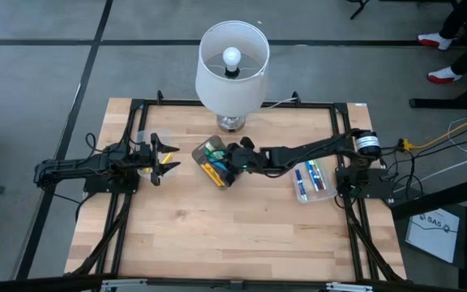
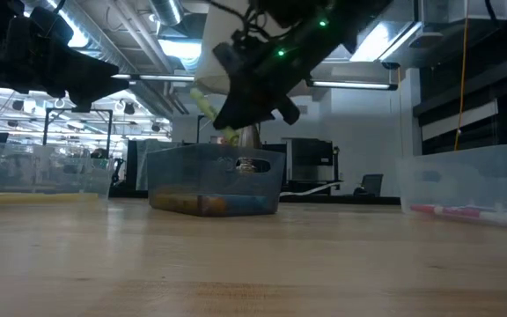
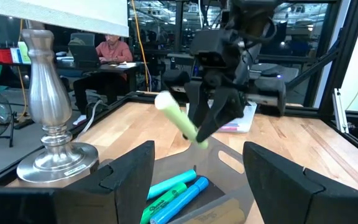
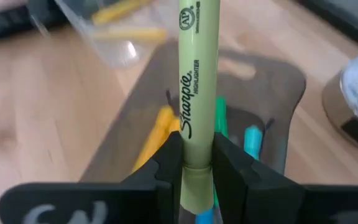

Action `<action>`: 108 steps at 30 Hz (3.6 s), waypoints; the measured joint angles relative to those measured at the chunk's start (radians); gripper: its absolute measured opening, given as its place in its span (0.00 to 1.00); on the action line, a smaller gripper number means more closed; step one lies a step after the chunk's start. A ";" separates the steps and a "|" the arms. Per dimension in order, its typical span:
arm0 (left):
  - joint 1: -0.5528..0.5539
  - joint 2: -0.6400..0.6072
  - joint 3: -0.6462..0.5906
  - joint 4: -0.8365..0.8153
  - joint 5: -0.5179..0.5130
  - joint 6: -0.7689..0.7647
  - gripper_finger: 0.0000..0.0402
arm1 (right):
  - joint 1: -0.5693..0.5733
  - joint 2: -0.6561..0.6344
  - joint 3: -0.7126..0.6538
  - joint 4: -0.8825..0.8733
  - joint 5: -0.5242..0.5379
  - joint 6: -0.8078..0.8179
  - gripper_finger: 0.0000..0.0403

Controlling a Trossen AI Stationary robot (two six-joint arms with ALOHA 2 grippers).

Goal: Pick & Place Markers
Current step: Put the light green marker into the black bin, then return to Home Position

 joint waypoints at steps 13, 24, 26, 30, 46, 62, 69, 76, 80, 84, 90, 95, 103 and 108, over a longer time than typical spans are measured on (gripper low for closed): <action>0.000 0.000 0.000 0.000 0.000 0.000 0.60 | -0.007 0.157 0.304 -0.410 -0.062 0.060 0.18; 0.000 0.000 0.000 0.000 0.000 0.000 0.60 | -0.014 0.157 0.304 -0.439 -0.081 0.079 0.21; 0.000 0.000 0.000 0.000 0.000 0.001 0.60 | -0.016 0.157 0.304 -0.439 -0.078 0.095 0.24; 0.000 0.000 0.000 0.000 0.000 0.001 0.60 | -0.016 0.157 0.304 -0.442 -0.062 0.106 0.27; 0.000 0.000 0.000 0.000 0.000 0.001 0.60 | 0.034 0.122 0.304 -0.435 0.096 -0.011 0.30; 0.000 0.000 0.000 0.000 0.000 0.001 0.60 | 0.180 0.042 0.296 -0.468 0.084 -0.065 0.30; 0.000 0.000 0.000 0.000 0.000 0.000 0.60 | 0.255 -0.113 0.074 -0.315 -0.015 -0.162 0.30; 0.000 0.000 0.000 0.000 0.000 0.000 0.60 | 0.278 -0.372 -0.402 0.145 -0.108 -0.152 0.30; 0.000 0.000 0.000 0.000 0.000 0.000 0.60 | 0.278 -0.503 -0.674 0.497 -0.250 -0.175 0.30; 0.000 0.000 0.000 0.000 0.000 0.000 0.60 | 0.277 -0.582 -0.864 0.745 -0.271 -0.192 0.30; 0.000 0.000 0.000 0.000 0.000 0.000 0.60 | 0.274 -0.703 -1.061 0.915 -0.271 -0.261 0.30; 0.000 0.000 0.000 0.000 0.000 0.001 0.60 | 0.262 -0.820 -1.161 0.963 -0.274 -0.298 0.30; 0.000 0.000 0.000 0.000 0.000 0.000 0.60 | 0.232 -1.028 -1.235 0.886 -0.287 -0.359 0.30; 0.000 0.000 0.000 0.000 0.000 0.001 0.60 | 0.203 -1.198 -1.235 0.700 -0.299 -0.388 0.30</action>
